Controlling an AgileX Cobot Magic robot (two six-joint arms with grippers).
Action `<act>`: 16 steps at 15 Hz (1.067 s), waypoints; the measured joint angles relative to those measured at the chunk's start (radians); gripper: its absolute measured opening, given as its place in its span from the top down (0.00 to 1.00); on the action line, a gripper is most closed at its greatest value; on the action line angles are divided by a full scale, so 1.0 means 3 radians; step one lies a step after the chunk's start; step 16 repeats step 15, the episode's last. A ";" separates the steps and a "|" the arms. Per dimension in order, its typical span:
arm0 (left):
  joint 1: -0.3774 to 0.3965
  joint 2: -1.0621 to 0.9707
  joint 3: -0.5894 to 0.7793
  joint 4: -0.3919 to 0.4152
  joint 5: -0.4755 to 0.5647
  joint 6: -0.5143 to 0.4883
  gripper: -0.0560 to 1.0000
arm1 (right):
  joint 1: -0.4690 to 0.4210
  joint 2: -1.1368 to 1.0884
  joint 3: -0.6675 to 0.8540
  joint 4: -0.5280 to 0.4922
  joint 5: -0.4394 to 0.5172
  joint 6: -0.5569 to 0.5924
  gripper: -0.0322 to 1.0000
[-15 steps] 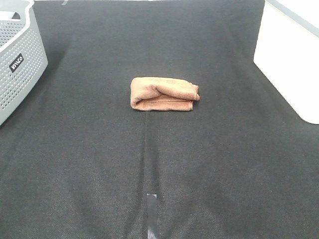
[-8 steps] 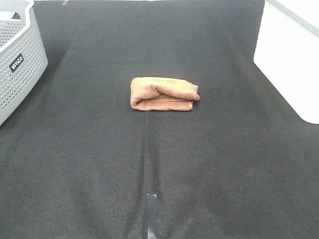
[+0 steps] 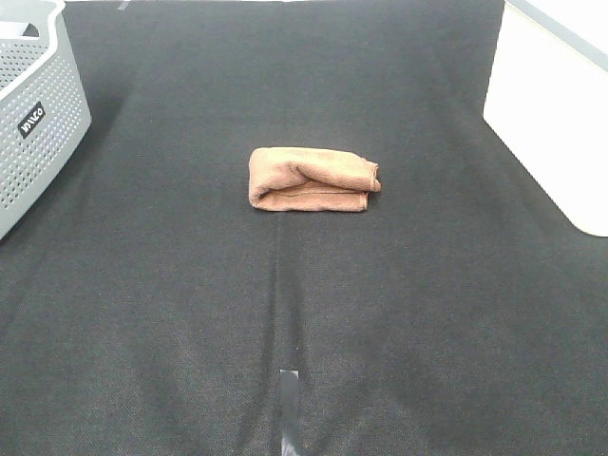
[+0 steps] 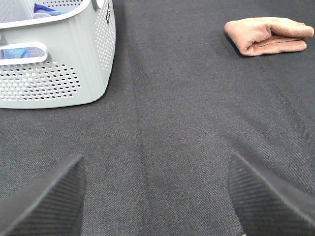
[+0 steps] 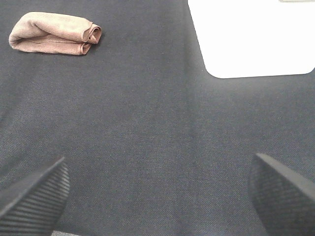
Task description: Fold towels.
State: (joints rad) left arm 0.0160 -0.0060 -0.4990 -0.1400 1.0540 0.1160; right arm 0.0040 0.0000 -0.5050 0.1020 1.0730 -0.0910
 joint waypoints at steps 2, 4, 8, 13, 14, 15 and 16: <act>0.0000 0.0000 0.0000 0.0000 0.0000 0.0000 0.23 | 0.0000 0.0000 0.0000 0.0000 0.0000 0.0000 0.08; 0.0000 0.0000 0.0000 0.0000 0.0000 0.0000 0.23 | 0.0000 0.0000 0.0000 0.0000 0.0000 0.0000 0.08; 0.0000 0.0000 0.0000 0.0000 0.0000 0.0000 0.23 | 0.0000 0.0000 0.0000 0.0000 0.0000 0.0000 0.08; 0.0000 0.0000 0.0000 0.0000 0.0000 0.0000 0.23 | 0.0000 -0.0023 0.0003 0.0000 0.0000 0.0003 0.08; 0.0000 0.0000 0.0000 0.0000 0.0000 0.0000 0.23 | 0.0000 -0.0023 0.0003 0.0000 0.0000 0.0003 0.08; 0.0000 0.0000 0.0000 0.0000 0.0000 0.0000 0.23 | 0.0000 -0.0023 0.0003 0.0000 0.0000 0.0003 0.08; 0.0000 0.0000 0.0000 0.0000 0.0000 0.0000 0.23 | 0.0000 -0.0023 0.0003 0.0000 0.0000 0.0003 0.08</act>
